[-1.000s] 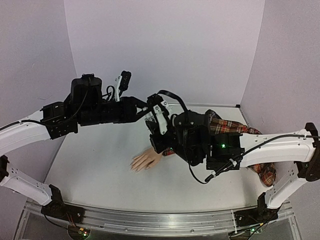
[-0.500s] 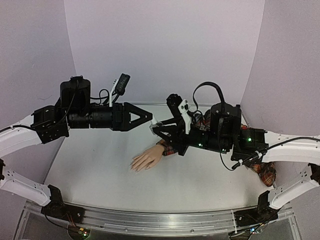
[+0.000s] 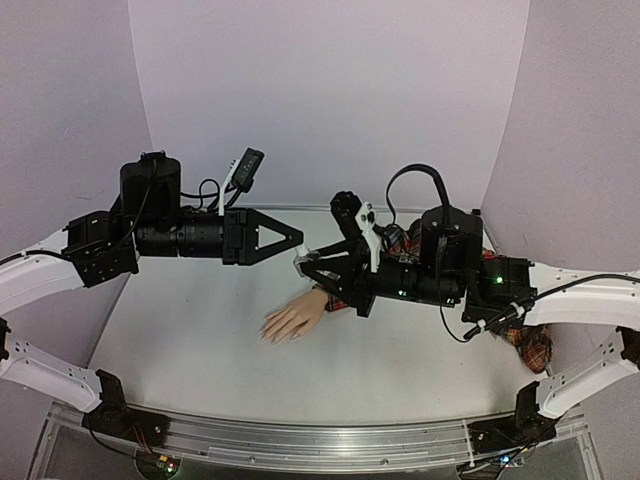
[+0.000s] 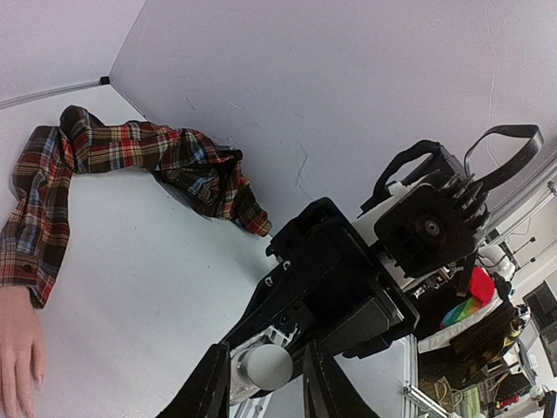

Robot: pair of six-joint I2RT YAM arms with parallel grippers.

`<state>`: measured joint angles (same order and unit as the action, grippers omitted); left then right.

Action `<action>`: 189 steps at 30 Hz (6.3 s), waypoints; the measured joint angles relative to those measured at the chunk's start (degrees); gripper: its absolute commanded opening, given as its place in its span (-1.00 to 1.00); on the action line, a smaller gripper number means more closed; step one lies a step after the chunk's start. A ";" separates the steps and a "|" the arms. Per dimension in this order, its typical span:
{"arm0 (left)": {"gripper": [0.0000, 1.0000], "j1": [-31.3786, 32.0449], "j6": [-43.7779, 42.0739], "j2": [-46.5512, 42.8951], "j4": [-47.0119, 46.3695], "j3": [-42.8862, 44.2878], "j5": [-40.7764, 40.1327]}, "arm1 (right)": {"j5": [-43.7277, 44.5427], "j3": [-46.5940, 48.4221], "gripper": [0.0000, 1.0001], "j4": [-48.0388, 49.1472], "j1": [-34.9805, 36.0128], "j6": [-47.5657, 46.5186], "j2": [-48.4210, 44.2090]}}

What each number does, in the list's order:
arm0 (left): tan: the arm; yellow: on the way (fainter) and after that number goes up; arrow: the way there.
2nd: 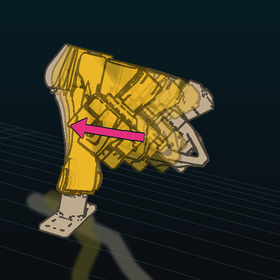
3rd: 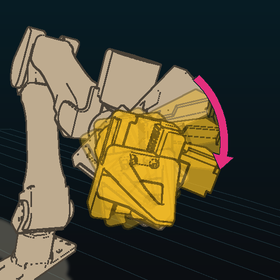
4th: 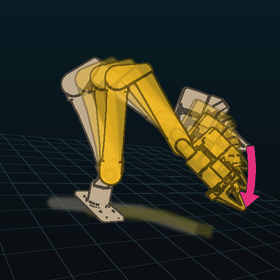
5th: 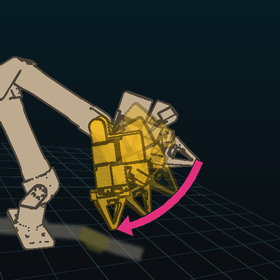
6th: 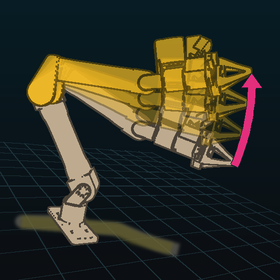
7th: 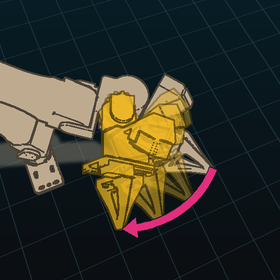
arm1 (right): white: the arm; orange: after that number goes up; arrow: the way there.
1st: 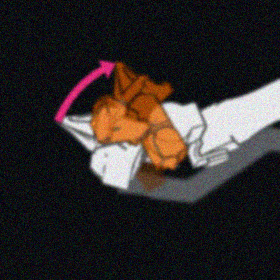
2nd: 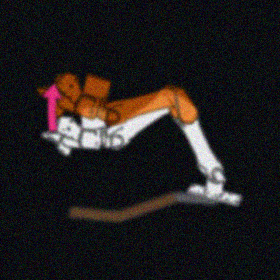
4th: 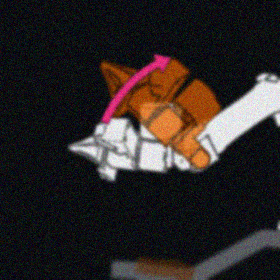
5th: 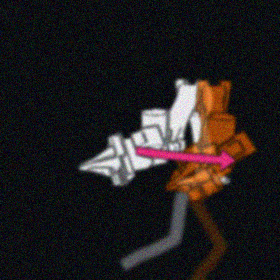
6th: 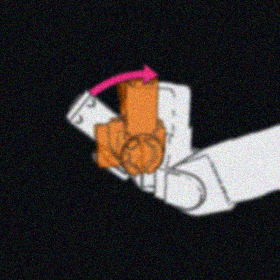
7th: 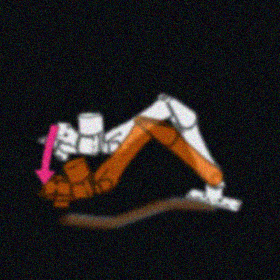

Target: Paint the nails

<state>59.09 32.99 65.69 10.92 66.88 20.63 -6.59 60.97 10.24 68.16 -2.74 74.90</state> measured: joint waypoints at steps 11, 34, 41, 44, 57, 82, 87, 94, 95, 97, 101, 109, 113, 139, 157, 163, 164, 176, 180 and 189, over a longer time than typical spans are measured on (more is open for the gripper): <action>-0.80 -0.37 -0.54 0.68 0.45 0.18 -1.50 | 2.37 0.02 -1.00 -0.02 0.00 0.18 0.77; -1.00 0.22 7.46 4.54 15.39 7.82 -18.40 | 16.89 4.67 -1.00 0.74 1.98 -2.28 9.51; -0.98 0.24 10.55 5.19 16.70 8.92 -19.92 | 25.96 6.16 -1.00 0.85 4.14 -5.52 11.35; -0.18 0.26 10.88 5.61 16.42 9.13 -19.71 | 27.94 6.23 -1.00 0.77 4.59 -6.40 11.45; 0.40 -0.07 5.46 -2.82 -2.77 -2.91 -6.50 | -12.67 -2.51 -1.00 5.36 -7.14 8.47 1.83; -0.52 -0.38 2.58 0.73 -13.68 -3.57 9.12 | -26.04 -2.15 -1.00 11.17 -8.00 15.47 0.56; -1.00 -0.56 -0.09 1.41 -11.07 -2.86 6.45 | -22.91 -2.12 -1.00 10.76 -7.90 15.81 0.56; -1.00 -0.48 0.24 5.04 0.31 4.70 -11.29 | 20.04 4.98 -1.00 5.44 2.93 3.27 6.65; -1.00 -0.49 0.93 5.67 2.09 5.98 -14.27 | 28.23 7.57 -1.00 5.60 4.66 0.10 9.68; -1.00 -0.52 2.17 7.00 4.25 7.73 -18.88 | 39.39 11.30 -1.00 6.47 6.47 -4.79 14.58; -0.99 -0.25 4.73 9.47 5.28 8.12 -22.67 | 50.26 13.33 -1.00 6.46 7.63 -10.63 19.02; 0.33 0.18 5.53 7.68 2.41 5.12 -18.99 | 44.48 8.45 -1.00 7.13 7.52 -12.54 14.29; 0.57 0.35 4.38 3.69 -0.17 1.37 -14.28 | 28.59 1.38 -1.00 6.90 5.51 -10.28 5.20; -0.85 0.01 2.23 0.37 -18.97 -4.05 12.10 | -23.57 -2.03 -1.00 11.15 -5.38 11.52 -1.44; 0.10 -0.14 1.34 3.39 -7.80 0.19 -12.72 | 41.34 9.36 -1.00 4.22 8.66 -5.18 10.64; 0.47 0.81 1.90 3.39 -2.24 0.19 -12.62 | 34.88 3.30 -1.00 5.19 6.37 -7.48 5.41; 0.45 0.78 1.95 3.39 -1.27 0.19 -12.52 | 33.46 2.55 -1.00 5.13 6.05 -7.60 4.55; -0.12 0.59 1.45 4.41 7.01 7.87 -7.91 | 21.20 0.60 -1.00 1.12 4.61 -7.98 2.16; -0.17 0.59 1.42 4.82 7.44 8.10 -6.62 | 20.05 0.61 -1.00 0.30 4.61 -7.96 2.16; -0.33 0.59 1.23 5.76 10.16 8.10 -5.78 | 19.89 0.63 -1.00 -0.12 4.61 -7.96 2.27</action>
<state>59.68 34.22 71.45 21.08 74.98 14.85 13.31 61.60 10.12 72.77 -10.70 77.17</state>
